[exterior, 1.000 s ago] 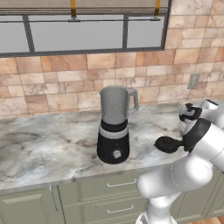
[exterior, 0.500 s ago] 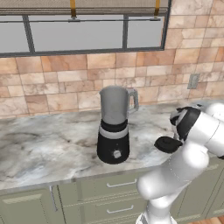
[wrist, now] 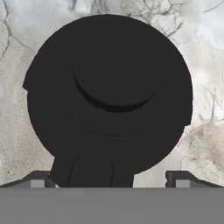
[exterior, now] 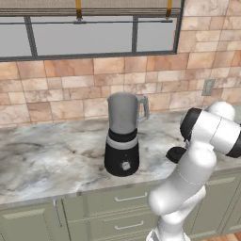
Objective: Open the blender lid, put the kiwi in the blender, close the lid, and start the blender.
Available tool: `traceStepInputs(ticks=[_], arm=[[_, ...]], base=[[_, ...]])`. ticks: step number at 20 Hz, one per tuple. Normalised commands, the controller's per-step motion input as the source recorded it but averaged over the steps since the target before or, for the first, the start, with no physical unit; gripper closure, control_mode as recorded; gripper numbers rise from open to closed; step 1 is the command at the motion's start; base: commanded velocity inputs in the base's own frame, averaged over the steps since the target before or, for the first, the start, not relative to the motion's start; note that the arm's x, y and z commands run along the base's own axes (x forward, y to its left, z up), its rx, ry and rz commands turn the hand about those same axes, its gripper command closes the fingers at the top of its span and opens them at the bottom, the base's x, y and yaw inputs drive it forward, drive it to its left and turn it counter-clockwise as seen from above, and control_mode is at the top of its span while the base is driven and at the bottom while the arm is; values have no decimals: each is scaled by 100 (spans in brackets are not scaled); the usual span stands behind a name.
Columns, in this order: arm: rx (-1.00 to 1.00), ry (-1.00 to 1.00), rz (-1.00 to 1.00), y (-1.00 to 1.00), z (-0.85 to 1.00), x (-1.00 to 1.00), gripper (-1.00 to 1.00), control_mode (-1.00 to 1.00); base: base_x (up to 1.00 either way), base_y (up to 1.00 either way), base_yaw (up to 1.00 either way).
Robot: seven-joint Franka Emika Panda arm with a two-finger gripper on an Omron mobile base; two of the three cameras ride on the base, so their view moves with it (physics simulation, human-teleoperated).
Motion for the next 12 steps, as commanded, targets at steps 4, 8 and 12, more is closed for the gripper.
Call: traceStepInputs(ticks=[4,8,12], arm=[[0,0,0,-1,-45,6,-100,-100],[-5,0,0,21,-78,-11,100,-100],[-13,0,0,56,-61,-8,100,-100]], base=[[0,0,0],[0,0,0],[0,0,0]])
